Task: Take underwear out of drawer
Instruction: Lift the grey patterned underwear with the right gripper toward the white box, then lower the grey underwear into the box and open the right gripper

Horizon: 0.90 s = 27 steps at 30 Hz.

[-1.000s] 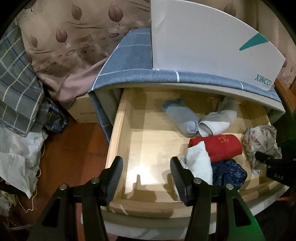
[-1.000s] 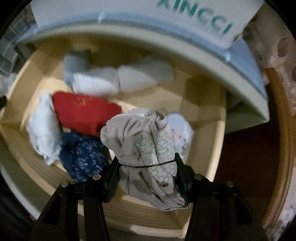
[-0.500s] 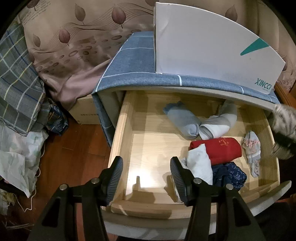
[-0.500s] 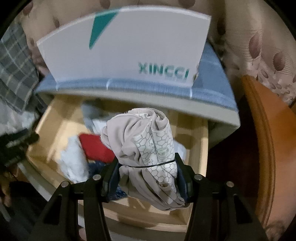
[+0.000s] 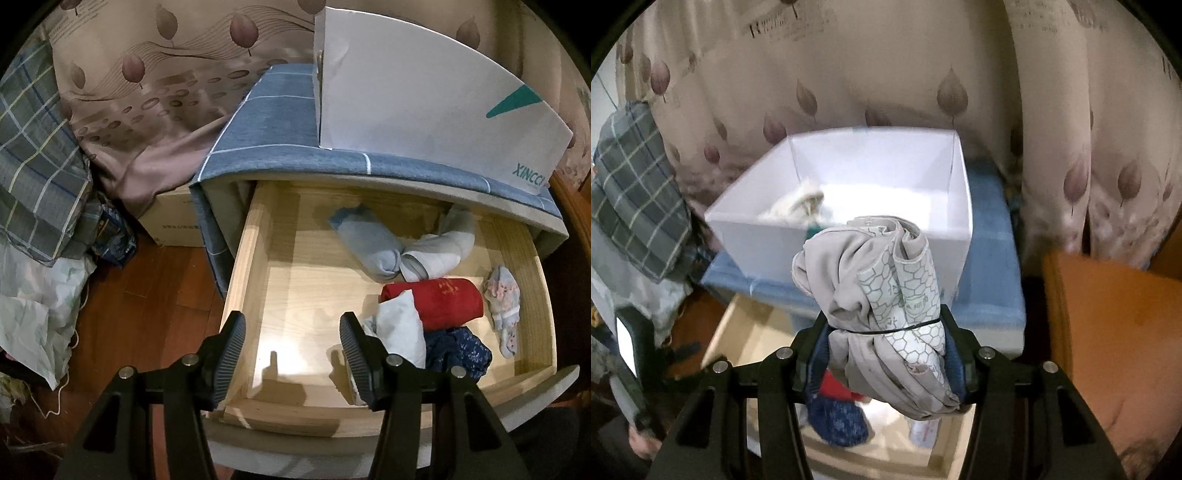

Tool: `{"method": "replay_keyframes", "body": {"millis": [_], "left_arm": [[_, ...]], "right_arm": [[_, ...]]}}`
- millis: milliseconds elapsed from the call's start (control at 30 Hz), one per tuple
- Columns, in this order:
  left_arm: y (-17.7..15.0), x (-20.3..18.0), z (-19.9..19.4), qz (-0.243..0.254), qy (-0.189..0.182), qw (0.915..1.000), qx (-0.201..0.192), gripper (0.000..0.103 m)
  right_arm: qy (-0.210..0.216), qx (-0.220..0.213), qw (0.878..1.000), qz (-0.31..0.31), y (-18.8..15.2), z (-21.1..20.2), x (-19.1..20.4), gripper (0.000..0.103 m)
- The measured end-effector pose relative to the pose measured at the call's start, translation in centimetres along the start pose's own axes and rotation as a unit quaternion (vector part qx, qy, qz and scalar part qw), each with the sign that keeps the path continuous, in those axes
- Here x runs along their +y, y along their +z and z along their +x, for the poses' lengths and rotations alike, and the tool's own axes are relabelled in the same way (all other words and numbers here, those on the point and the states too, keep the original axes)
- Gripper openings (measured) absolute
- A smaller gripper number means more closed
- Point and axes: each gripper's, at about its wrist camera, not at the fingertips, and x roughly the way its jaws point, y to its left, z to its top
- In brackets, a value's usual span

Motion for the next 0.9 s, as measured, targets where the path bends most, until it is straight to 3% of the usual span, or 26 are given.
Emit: {"method": "replay_keyframes", "body": {"millis": [200,433,633,900], "left_arm": [[0.1,0.6,0.1,-0.014,-0.007,0.9999,0.002,0.054],[0.2,1.0,0.1,-0.024,-0.011,0.9996,0.002,0.054],[0.2,1.3,0.2,-0.032,-0.014,0.9994,0.003,0.054],[0.3,1.8,0.3,-0.041,-0.019,0.999,0.005,0.054]], "right_arm": [[-0.002,-0.023,1.0,-0.003,4.4,0.0,0.1,0.05],[-0.011,-0.017,1.0,-0.01,9.2,3.3,0.8,0.05],[-0.011,0.039,0.999,0.006,11.1,8.6,0.6,0.05],[-0.025,0.127,0.992,0.004,10.4,14.4,0.5,0.051]]}}
